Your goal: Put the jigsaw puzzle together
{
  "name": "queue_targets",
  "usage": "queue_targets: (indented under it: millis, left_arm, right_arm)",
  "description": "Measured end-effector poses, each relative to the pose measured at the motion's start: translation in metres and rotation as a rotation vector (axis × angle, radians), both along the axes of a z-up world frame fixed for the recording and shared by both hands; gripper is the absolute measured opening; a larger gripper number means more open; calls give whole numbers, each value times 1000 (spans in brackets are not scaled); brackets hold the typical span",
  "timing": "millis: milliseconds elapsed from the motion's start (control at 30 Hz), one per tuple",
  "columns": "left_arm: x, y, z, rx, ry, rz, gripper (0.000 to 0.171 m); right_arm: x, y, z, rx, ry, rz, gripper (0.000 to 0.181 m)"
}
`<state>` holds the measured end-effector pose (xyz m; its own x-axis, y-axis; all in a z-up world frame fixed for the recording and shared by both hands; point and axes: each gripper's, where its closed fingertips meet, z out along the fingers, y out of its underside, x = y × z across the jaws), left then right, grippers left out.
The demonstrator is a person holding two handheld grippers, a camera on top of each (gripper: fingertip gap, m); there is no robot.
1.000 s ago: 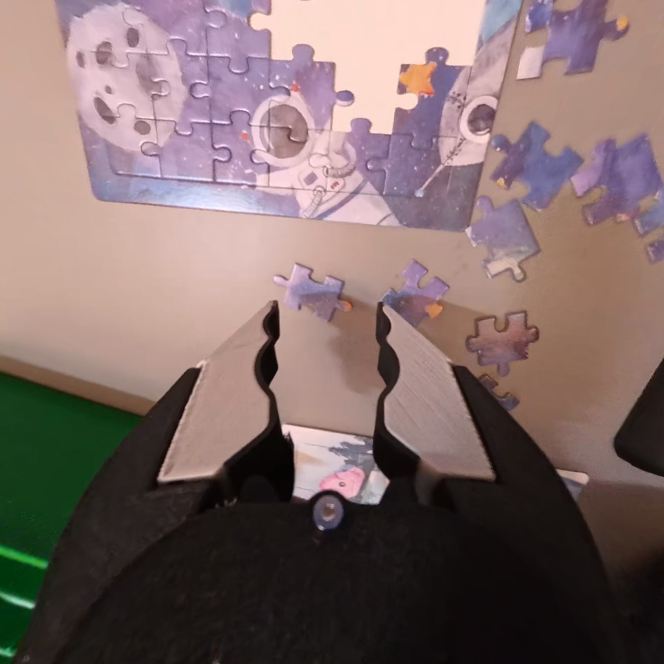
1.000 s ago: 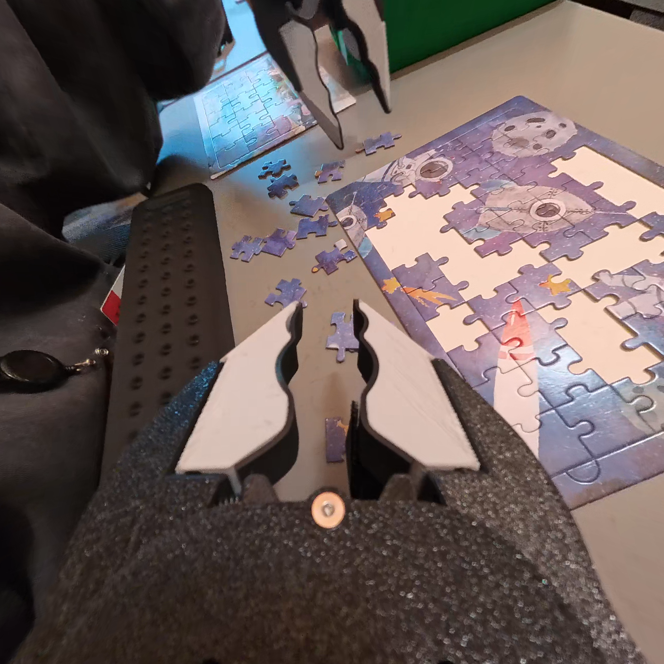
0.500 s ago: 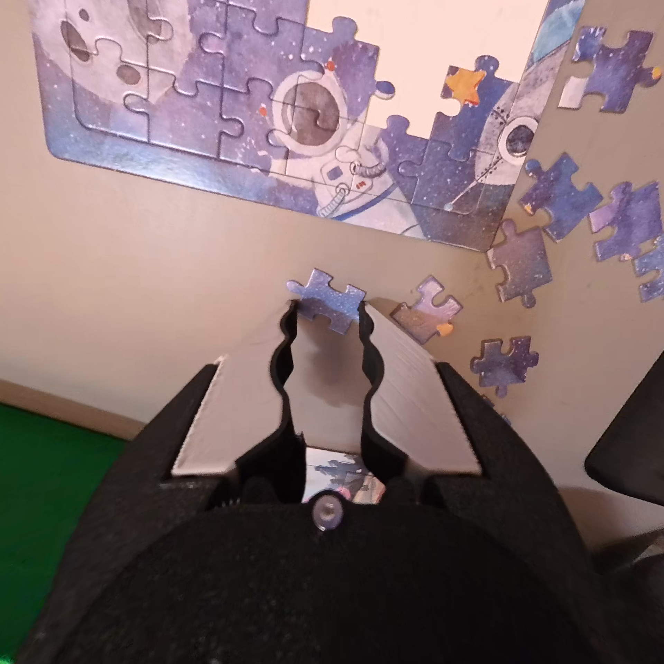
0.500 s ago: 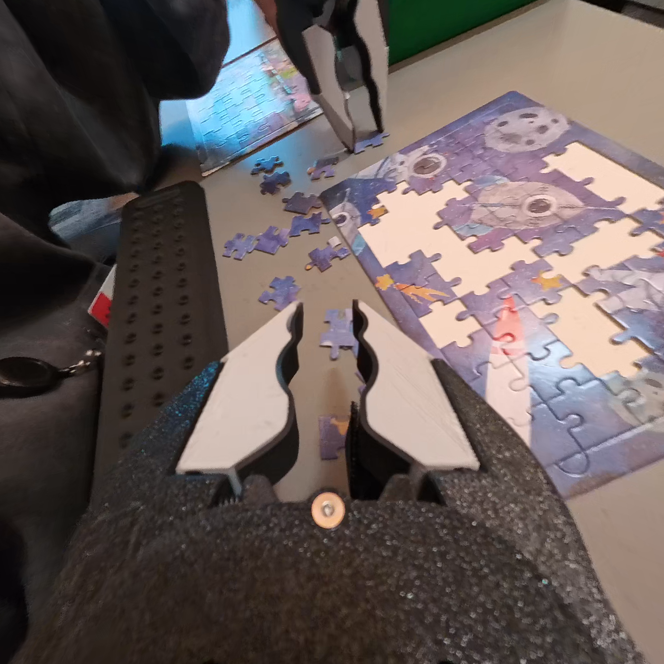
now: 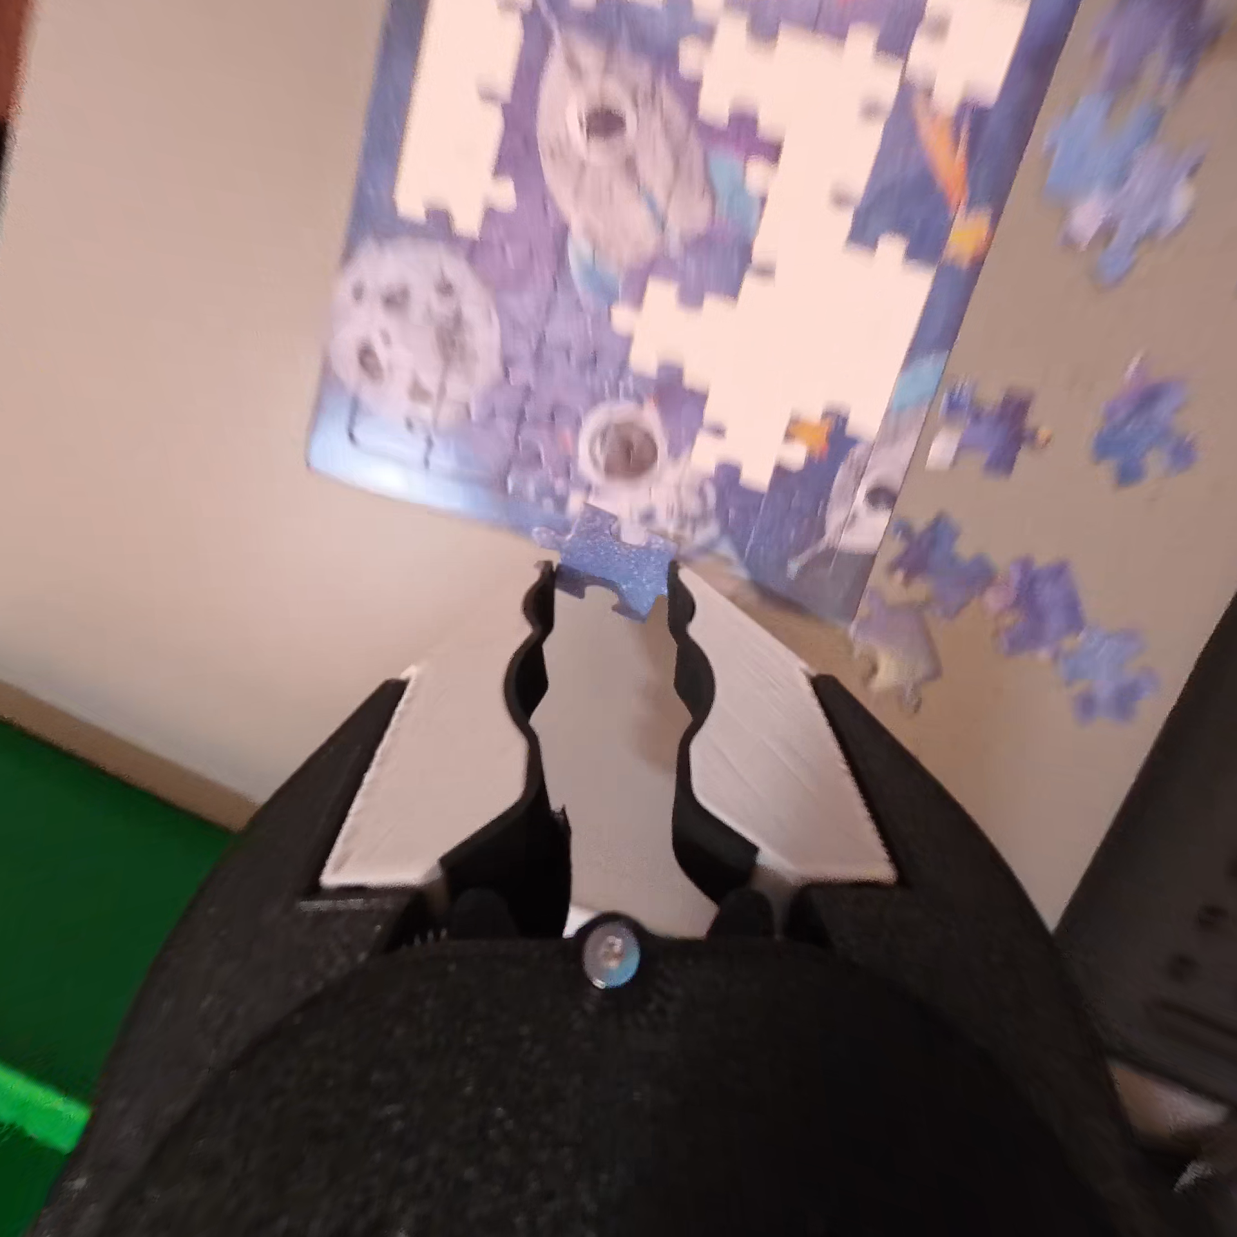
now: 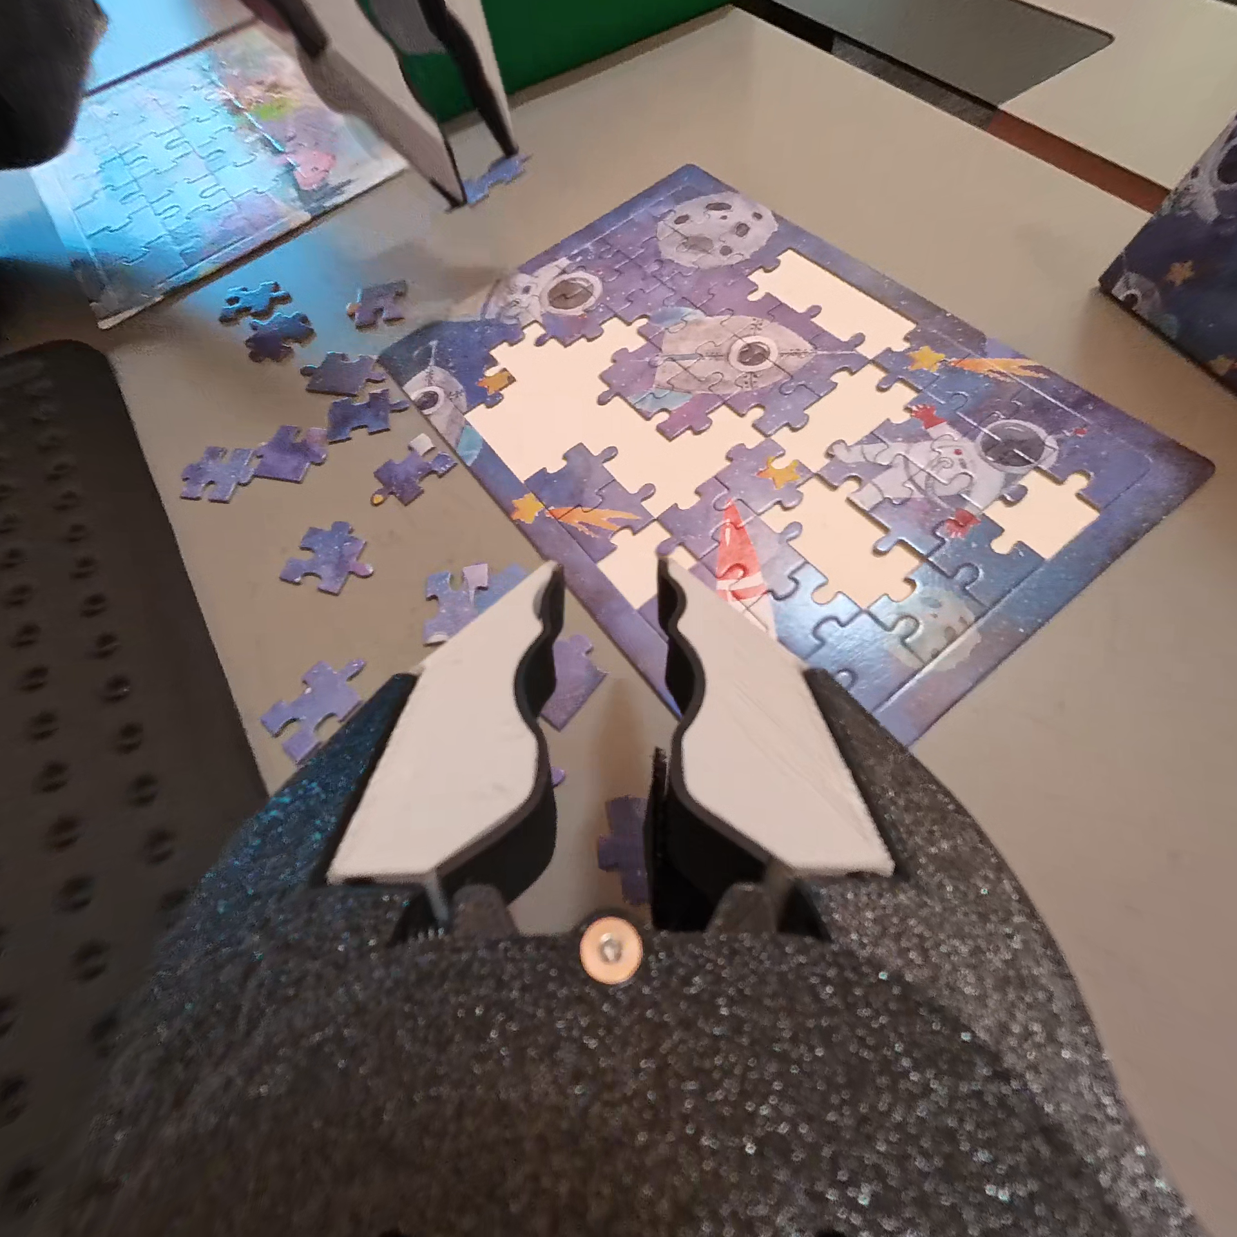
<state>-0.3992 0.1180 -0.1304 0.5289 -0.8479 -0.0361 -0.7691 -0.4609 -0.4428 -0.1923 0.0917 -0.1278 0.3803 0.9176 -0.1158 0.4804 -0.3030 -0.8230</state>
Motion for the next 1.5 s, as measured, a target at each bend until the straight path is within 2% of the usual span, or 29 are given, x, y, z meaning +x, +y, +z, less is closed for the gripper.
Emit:
queue_targets:
  millis: [67, 167, 300, 400, 500, 667, 1333, 1400, 1500]
  left_arm:
    - [35, 19, 12, 16, -65, 26, 33]
    - [91, 41, 16, -15, -120, 45, 34]
    - [136, 70, -4, -12, -27, 68, 34]
    - [154, 75, -22, -58, 24, 99, 33]
    - [159, 76, -33, -64, 90, 118, 33]
    - [158, 75, -38, -67, 152, 126, 33]
    - [158, 74, -41, -118, 114, 168, 35]
    - [156, 79, -34, -87, 103, 174, 41]
    - [159, 80, -21, -96, 37, 167, 41]
  right_arm:
    - [3, 7, -3, 19, -28, -37, 28]
    - [6, 15, -3, 62, -56, -74, 28]
    - [10, 21, 0, 104, -64, -104, 28]
    - [14, 22, 2, 116, -63, -117, 28]
    - [18, 24, 4, 115, -53, -127, 28]
    - [16, 22, 7, 112, -42, -120, 28]
    - [12, 17, -2, 102, -79, -86, 28]
    - [12, 17, -2, 106, -84, -86, 28]
    - [11, 18, -2, 103, -81, -87, 28]
